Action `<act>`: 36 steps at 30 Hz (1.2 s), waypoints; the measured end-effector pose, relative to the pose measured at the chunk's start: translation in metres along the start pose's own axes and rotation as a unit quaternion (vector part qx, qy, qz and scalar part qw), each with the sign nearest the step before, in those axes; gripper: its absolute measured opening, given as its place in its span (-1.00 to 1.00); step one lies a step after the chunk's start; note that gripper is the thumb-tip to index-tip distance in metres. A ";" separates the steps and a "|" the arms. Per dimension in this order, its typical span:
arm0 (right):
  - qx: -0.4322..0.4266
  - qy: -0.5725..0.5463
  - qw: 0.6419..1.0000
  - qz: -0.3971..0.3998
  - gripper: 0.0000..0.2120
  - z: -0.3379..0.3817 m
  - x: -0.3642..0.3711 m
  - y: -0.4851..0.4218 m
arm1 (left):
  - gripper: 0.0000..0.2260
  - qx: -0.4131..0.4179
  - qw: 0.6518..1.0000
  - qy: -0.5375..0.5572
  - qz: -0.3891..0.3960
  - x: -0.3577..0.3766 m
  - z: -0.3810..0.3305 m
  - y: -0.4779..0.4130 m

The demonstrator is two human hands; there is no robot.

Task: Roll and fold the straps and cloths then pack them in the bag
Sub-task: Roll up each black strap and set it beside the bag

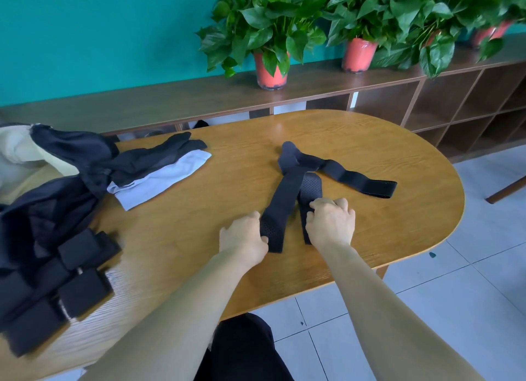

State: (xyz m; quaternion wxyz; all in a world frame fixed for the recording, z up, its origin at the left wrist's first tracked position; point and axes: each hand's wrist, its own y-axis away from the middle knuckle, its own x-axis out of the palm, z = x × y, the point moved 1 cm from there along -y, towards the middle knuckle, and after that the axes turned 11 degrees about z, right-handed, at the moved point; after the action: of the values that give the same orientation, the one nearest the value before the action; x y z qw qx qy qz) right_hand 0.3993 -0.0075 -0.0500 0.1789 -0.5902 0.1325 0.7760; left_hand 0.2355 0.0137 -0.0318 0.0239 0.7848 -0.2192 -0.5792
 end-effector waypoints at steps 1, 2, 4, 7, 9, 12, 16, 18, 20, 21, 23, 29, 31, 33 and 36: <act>0.000 0.002 1.000 0.002 -0.76 0.000 -0.001 0.001 | -0.66 -0.008 1.000 0.009 0.002 0.000 0.005 0.004; 0.000 0.004 1.000 0.004 -0.75 0.000 -0.001 0.001 | -0.65 -0.015 1.000 0.015 0.005 0.000 0.011 0.009; 0.001 0.007 1.000 0.010 -0.76 0.001 -0.002 0.002 | -0.63 -0.028 0.999 0.023 0.013 -0.001 0.023 0.019; 0.005 0.013 1.000 0.023 -0.78 0.004 -0.003 0.002 | -0.63 -0.046 0.998 0.040 0.017 -0.002 0.039 0.035; 0.011 0.020 0.999 0.025 -0.80 0.005 -0.004 0.003 | -0.63 -0.058 0.997 0.047 0.015 -0.003 0.049 0.043; 0.015 0.029 0.999 0.025 -0.80 0.007 -0.006 0.004 | -0.63 -0.074 0.996 0.038 0.008 -0.006 0.064 0.050; 0.007 0.033 0.998 0.048 -0.78 0.011 -0.008 0.004 | -0.59 -0.076 0.996 0.035 0.014 -0.009 0.071 0.054; -0.003 0.021 0.999 0.047 -0.75 0.013 -0.010 0.005 | -0.54 -0.074 0.996 0.036 0.020 -0.012 0.068 0.052; -0.015 0.003 1.000 0.028 -0.75 0.013 -0.014 0.006 | -0.55 -0.067 0.997 0.034 0.013 -0.019 0.063 0.047; -0.020 -0.006 1.000 0.013 -0.75 0.013 -0.015 0.005 | -0.57 -0.060 0.998 0.030 0.006 -0.022 0.059 0.043; -0.026 -0.022 0.999 -0.021 -0.76 0.011 -0.019 0.001 | -0.60 -0.039 0.999 0.022 -0.014 -0.029 0.050 0.034; -0.067 -0.085 0.989 -0.101 -0.72 0.012 -0.021 -0.025 | -0.65 0.010 0.998 0.020 -0.061 -0.035 0.018 -0.008; -0.090 -0.063 0.988 -0.105 -0.74 0.015 -0.019 -0.034 | -0.62 0.014 0.998 0.034 -0.059 -0.035 0.011 -0.026; -0.113 -0.043 0.988 -0.098 -0.78 0.017 -0.016 -0.041 | -0.57 0.015 0.996 0.065 -0.051 -0.039 0.005 -0.043; -0.140 -0.024 0.985 -0.094 -0.74 0.018 -0.008 -0.046 | -0.52 0.009 0.990 0.142 -0.014 -0.044 -0.005 -0.073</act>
State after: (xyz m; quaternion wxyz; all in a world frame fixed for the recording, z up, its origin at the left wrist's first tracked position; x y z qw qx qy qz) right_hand 0.4052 0.0411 -0.0375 0.1698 -0.6001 -0.0384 0.7808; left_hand 0.2525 0.0948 -0.0124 0.0391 0.8622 -0.2080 -0.4603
